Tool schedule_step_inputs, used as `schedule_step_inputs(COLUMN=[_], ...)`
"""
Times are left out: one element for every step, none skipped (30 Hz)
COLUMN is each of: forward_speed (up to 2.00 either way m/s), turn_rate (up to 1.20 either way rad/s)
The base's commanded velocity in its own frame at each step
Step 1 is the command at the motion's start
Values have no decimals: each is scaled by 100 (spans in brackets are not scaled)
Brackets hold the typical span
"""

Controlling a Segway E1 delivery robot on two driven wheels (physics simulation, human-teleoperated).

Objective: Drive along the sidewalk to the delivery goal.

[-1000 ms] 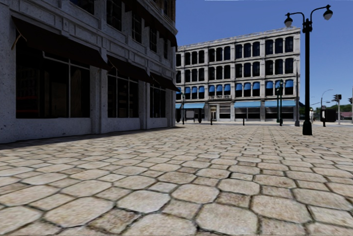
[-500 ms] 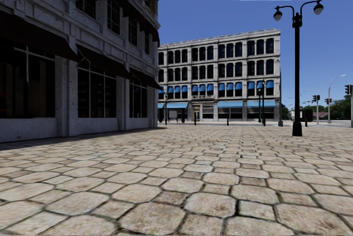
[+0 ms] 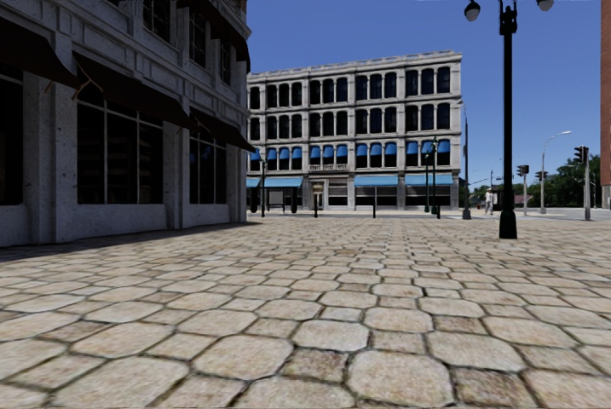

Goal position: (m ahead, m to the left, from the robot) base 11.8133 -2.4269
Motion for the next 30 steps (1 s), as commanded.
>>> schedule_step_inputs(forward_speed=[200,200,200,200,200,200,200,200,200,200,200,200,200,200,200,200,200,200,200,200,200,200,200,200,200,200,200,200,200,200], turn_rate=[0,0,0,0,0,0,-1,-1,-7,-11,-15,-19,-19,-21,-22,-22,-22,-22,-22,-22,-22,-22,-22,-22,-22,-22,-22,-22,-22,-22])
